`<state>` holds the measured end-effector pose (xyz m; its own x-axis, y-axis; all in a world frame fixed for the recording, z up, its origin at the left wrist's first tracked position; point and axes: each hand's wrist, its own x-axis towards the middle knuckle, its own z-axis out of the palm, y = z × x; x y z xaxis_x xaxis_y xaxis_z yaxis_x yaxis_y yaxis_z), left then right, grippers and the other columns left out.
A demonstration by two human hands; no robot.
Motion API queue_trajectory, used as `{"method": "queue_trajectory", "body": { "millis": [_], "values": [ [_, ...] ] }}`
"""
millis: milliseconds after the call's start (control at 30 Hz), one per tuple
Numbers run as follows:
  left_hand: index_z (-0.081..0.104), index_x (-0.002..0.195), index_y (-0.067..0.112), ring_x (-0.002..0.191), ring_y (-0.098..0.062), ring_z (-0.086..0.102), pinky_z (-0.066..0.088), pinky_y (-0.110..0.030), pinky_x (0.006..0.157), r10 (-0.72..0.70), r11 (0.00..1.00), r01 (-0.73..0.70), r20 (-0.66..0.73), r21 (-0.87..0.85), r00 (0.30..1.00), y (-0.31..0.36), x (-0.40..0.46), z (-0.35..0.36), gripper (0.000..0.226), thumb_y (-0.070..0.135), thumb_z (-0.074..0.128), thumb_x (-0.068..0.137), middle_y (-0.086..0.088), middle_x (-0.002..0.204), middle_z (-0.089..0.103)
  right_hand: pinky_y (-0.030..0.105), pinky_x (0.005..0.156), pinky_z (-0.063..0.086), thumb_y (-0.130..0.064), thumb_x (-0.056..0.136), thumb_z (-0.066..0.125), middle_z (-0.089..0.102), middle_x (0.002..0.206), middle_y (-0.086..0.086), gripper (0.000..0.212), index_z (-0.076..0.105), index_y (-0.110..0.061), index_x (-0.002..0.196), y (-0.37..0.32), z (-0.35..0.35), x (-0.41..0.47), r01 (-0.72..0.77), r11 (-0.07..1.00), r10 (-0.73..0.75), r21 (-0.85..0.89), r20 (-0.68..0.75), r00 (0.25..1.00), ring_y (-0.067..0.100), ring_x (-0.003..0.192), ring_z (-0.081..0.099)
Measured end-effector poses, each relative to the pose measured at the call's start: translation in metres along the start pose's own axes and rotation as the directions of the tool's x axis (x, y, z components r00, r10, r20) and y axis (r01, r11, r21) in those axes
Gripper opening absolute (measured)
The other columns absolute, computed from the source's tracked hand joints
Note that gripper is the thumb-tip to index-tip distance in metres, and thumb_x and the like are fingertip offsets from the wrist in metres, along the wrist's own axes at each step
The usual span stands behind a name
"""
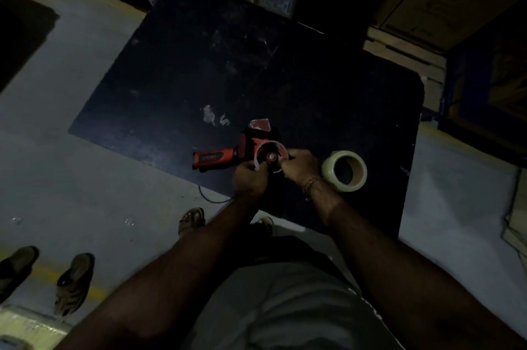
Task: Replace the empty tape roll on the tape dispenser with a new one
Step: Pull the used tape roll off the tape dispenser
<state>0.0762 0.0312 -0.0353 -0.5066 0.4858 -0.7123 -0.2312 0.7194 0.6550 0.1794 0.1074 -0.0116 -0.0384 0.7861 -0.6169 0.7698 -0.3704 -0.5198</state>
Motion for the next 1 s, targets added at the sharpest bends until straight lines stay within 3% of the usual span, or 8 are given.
{"method": "queue_trajectory", "body": {
  "millis": [167, 300, 433, 567, 667, 767, 900, 1000],
  "values": [
    [0.075, 0.113, 0.002, 0.109, -0.034, 0.074, 0.059, -0.050, 0.099, -0.032, 0.999, 0.031, -0.043, -0.027, 0.999, 0.000, 0.000, 0.001, 0.035, 0.028, 0.079, 0.089, -0.017, 0.112, 0.078, 0.054, 0.090, 0.064, -0.019, 0.089, 0.074, 0.083, 0.099, 0.014, 0.017, 0.085, -0.009, 0.097, 0.007, 0.002, 0.002, 0.015, 0.999, -0.014, 0.050, -0.017, 1.000, 0.033, 0.097, 0.079],
    [0.077, 0.106, 0.003, 0.103, -0.035, 0.076, 0.062, -0.048, 0.095, -0.033, 0.998, 0.030, -0.069, -0.046, 0.997, 0.002, -0.002, 0.001, 0.034, 0.028, 0.084, 0.084, -0.017, 0.105, 0.079, 0.055, 0.089, 0.064, -0.019, 0.087, 0.080, 0.083, 0.100, 0.018, 0.019, 0.084, -0.005, 0.099, 0.009, 0.001, 0.002, 0.000, 0.994, 0.002, 0.108, -0.024, 1.000, 0.034, 0.101, 0.079],
    [0.083, 0.108, 0.008, 0.103, -0.028, 0.076, 0.058, -0.033, 0.088, 0.022, 0.999, -0.020, -0.041, 0.050, 0.999, 0.003, -0.004, 0.000, 0.036, 0.037, 0.081, 0.087, -0.013, 0.105, 0.082, 0.053, 0.090, 0.063, -0.023, 0.088, 0.079, 0.083, 0.096, 0.015, 0.020, 0.085, -0.007, 0.099, 0.008, 0.002, -0.001, 0.030, 0.997, -0.027, 0.069, -0.043, 0.999, 0.032, 0.098, 0.079],
    [0.082, 0.110, 0.010, 0.099, -0.023, 0.076, 0.060, -0.034, 0.088, 0.014, 0.999, -0.013, -0.031, 0.041, 0.999, 0.006, -0.007, -0.001, 0.038, 0.040, 0.081, 0.087, -0.011, 0.105, 0.081, 0.053, 0.087, 0.063, -0.022, 0.086, 0.077, 0.082, 0.093, 0.017, 0.021, 0.084, -0.006, 0.097, 0.008, 0.005, -0.004, 0.020, 0.996, -0.012, 0.085, -0.089, 0.996, 0.032, 0.095, 0.079],
    [0.080, 0.117, 0.010, 0.111, -0.027, 0.073, 0.058, -0.038, 0.097, 0.036, 0.986, -0.036, -0.001, 0.162, 0.999, 0.007, -0.009, -0.002, 0.046, 0.048, 0.075, 0.091, -0.011, 0.114, 0.079, 0.054, 0.084, 0.064, -0.020, 0.085, 0.077, 0.082, 0.091, 0.017, 0.019, 0.084, -0.006, 0.096, 0.008, 0.008, -0.009, 0.001, 0.995, 0.010, 0.102, -0.104, 0.994, 0.033, 0.092, 0.080],
    [0.078, 0.118, 0.011, 0.115, -0.028, 0.071, 0.051, -0.031, 0.089, 0.060, 0.958, -0.060, 0.007, 0.279, 0.998, 0.009, -0.010, -0.007, 0.050, 0.054, 0.069, 0.094, -0.010, 0.117, 0.076, 0.051, 0.081, 0.066, -0.020, 0.083, 0.078, 0.083, 0.086, 0.011, 0.016, 0.086, -0.010, 0.093, 0.007, 0.009, -0.015, -0.022, 0.993, 0.037, 0.116, -0.127, 0.991, 0.029, 0.086, 0.080],
    [0.077, 0.118, 0.009, 0.114, -0.030, 0.071, 0.056, -0.037, 0.099, 0.001, 0.967, -0.013, 0.044, 0.256, 0.999, 0.012, -0.009, -0.008, 0.048, 0.048, 0.072, 0.092, -0.012, 0.119, 0.076, 0.046, 0.074, 0.068, -0.018, 0.080, 0.080, 0.082, 0.080, 0.007, 0.012, 0.087, -0.014, 0.088, 0.005, 0.012, -0.022, -0.031, 0.986, 0.060, 0.164, -0.179, 0.982, 0.026, 0.081, 0.080],
    [0.079, 0.118, 0.012, 0.115, -0.031, 0.072, 0.057, -0.041, 0.103, 0.024, 0.970, -0.027, 0.016, 0.240, 1.000, 0.011, -0.012, -0.006, 0.047, 0.048, 0.076, 0.089, -0.012, 0.120, 0.077, 0.033, 0.063, 0.063, -0.018, 0.078, 0.080, 0.080, 0.075, 0.003, 0.008, 0.085, -0.014, 0.083, 0.003, 0.011, -0.026, -0.012, 0.991, 0.044, 0.137, -0.230, 0.972, 0.022, 0.075, 0.078]
  ]
}}
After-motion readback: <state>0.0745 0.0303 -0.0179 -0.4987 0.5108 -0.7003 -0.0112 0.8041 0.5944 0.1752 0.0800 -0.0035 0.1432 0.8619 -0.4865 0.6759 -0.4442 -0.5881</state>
